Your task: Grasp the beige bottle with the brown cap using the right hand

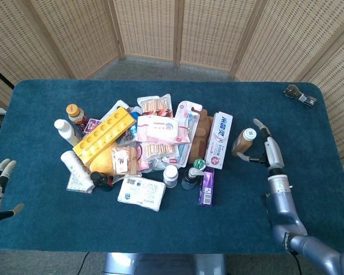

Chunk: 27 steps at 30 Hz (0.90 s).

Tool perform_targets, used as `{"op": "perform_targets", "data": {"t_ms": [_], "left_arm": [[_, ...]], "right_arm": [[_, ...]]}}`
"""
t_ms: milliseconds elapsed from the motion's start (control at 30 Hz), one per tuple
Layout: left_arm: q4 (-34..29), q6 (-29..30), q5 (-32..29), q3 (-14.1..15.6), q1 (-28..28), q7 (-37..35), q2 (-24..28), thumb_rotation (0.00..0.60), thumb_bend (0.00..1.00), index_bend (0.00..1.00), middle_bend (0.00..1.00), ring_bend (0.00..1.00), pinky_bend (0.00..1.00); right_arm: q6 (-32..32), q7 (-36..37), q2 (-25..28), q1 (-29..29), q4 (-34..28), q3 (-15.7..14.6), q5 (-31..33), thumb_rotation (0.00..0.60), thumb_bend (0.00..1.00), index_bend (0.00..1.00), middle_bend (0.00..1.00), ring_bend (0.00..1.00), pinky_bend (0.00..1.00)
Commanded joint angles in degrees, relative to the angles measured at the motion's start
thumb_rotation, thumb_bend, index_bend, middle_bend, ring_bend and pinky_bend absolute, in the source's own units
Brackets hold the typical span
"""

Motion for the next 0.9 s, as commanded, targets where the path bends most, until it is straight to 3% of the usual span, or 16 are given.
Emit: {"op": "perform_targets", "data": {"t_ms": [33,67,133,233,300,367,467,633,900], "left_arm": [[-0.23,0.36,-0.18,0.08,0.34,0.26,0.11,0.600,0.00,0.00,0.00,0.00,0.00],[-0.38,0.57,-0.29,0.09,0.52,0.38,0.16,0.600,0.00,0.00,0.00,0.00,0.00],[-0.62,0.85,-0.37,0.12,0.74,0.63,0.26,0.600,0.00,0.00,0.00,0.00,0.00],[-0.98,1.27,-0.29,0.15,1.02,1.07,0.36,0.600,0.00,0.00,0.00,0.00,0.00],[-1.19,1.44,-0.22,0.18,1.15,1.31,0.32,0.600,0.00,0.00,0.00,0.00,0.00],[-1.31,1.52,-0.18,0.21,1.25,1.51,0.20,0.600,0.00,0.00,0.00,0.00,0.00],[-1.31,1.49,-0.09,0.27,1.32,1.66,-0.10,0.600,0.00,0.00,0.00,0.00,0.00],[-0.95,1.36,0.26,0.41,1.37,1.57,-0.74,0.600,0.00,0.00,0.00,0.00,0.00],[0.80,0.73,0.45,0.74,1.52,-0.01,-2.20,0.600,0.00,0.00,0.00,0.00,0.00]], "right_arm": [[0.88,1.68,-2.43,0.36,2.70,0.73,0.85,0.600,0.00,0.00,0.00,0.00,0.02],[1.44,2.35,-3.44,0.36,3.91,1.16,1.28,0.600,0.00,0.00,0.00,0.01,0.10],[2.20,2.83,-5.01,0.44,6.00,1.81,2.00,0.600,0.00,0.04,0.11,0.15,0.33],[2.88,4.10,-6.95,0.67,9.09,2.19,2.33,0.600,0.00,0.28,0.44,0.51,0.64],[3.15,5.25,-7.86,0.79,10.57,2.45,2.49,0.600,0.00,0.43,0.61,0.66,0.77],[3.74,5.88,-8.45,0.89,11.58,2.66,2.47,0.600,0.00,0.51,0.70,0.74,0.85],[4.30,6.77,-8.75,1.03,11.77,3.11,2.57,0.600,0.00,0.57,0.75,0.79,0.90],[6.06,5.80,-7.83,0.87,10.35,3.58,2.38,0.600,0.02,0.58,0.76,0.79,0.90],[11.84,0.17,-1.67,-1.42,-0.64,5.01,1.95,0.600,0.05,0.59,0.77,0.79,0.90]]}}
